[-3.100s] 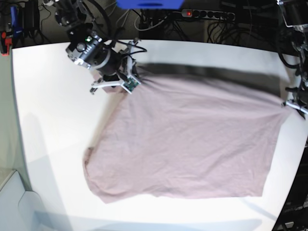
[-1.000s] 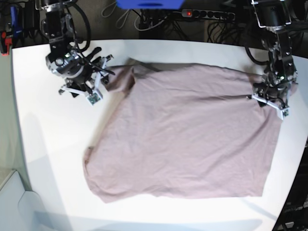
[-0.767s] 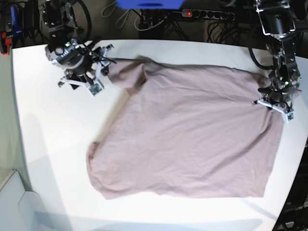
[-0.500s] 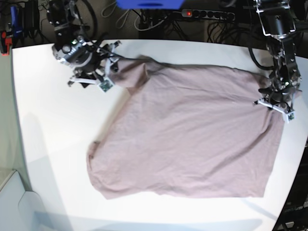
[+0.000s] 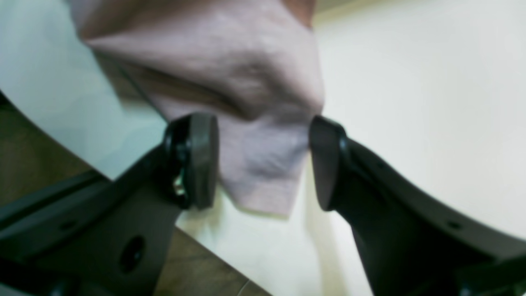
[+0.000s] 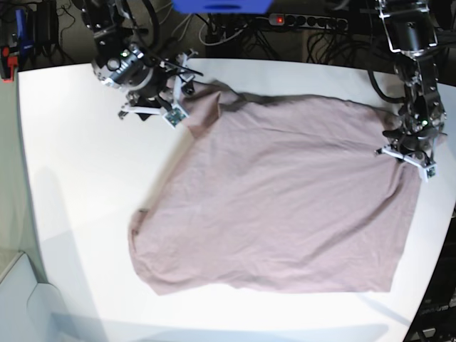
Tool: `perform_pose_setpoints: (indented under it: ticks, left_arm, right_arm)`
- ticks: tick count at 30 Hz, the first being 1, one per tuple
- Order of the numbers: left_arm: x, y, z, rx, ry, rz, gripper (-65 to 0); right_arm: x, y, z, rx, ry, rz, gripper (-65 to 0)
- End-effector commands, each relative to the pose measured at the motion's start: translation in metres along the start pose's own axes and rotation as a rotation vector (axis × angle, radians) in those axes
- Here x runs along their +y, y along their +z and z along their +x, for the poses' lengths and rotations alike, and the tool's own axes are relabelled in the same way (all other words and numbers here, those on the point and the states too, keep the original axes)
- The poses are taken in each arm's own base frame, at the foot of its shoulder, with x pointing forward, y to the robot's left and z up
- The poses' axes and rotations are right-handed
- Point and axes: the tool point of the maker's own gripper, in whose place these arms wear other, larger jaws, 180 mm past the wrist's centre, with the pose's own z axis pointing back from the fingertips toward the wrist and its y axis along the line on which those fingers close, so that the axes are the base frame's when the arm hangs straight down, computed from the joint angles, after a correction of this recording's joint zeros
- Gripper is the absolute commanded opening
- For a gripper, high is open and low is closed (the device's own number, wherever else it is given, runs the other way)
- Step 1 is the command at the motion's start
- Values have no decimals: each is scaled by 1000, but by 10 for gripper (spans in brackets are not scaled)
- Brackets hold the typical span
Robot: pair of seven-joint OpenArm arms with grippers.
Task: Layout the t-shirt on the table in an organized manner, then fold the t-shirt properly
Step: 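Pull the shirt corners apart with both grippers to smooth it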
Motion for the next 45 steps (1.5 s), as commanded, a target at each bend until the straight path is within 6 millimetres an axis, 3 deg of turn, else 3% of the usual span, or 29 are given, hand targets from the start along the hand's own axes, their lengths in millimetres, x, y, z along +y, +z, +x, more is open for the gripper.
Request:
perform_pose_setpoints:
  ticks: [1,5,9,12,18,24,27,29,32,35,37,45]
  left_arm:
    - [8,1,-18,80,-6,23,-544]
    - [8,1,-18,80,-6,23,-544]
    - [9,1,-17,78,-6,26,-544]
    - [9,1,-17,78,-6,26,-544]
    - [10,1,-16,77,-7,27,-544]
    - [18,3,-18,82,-17,40,-544]
    - [23,4,-16,78,-18,48,-544]
    - [36,6,-11,63,15,73,-544]
    - [59,11,-1,31,81,116,-544]
    - [82,17,16,-8,113,156,-544]
    - [85,18,25,-23,113,160,-544]
    - [88,19,28,-27,110,167,-544]
  right_arm:
    - [-2,2,7,-27,10,-1,-290]
    - [4,-11,-16,41,-9,28,-361]
    - [10,-16,-29,76,-17,47,-508]
    - [12,-6,-25,71,-11,38,-650]
    - [13,42,19,-48,36,-17,-650]
    - [19,42,15,-44,59,8,-650]
    - [34,41,12,-34,146,74,-650]
    - [49,39,12,-31,192,123,-650]
    - [48,38,5,-9,223,130,-650]
    - [43,38,3,-4,222,119,-650]
    - [31,39,1,2,202,86,-650]
    - [-28,48,-10,31,124,-63,-650]
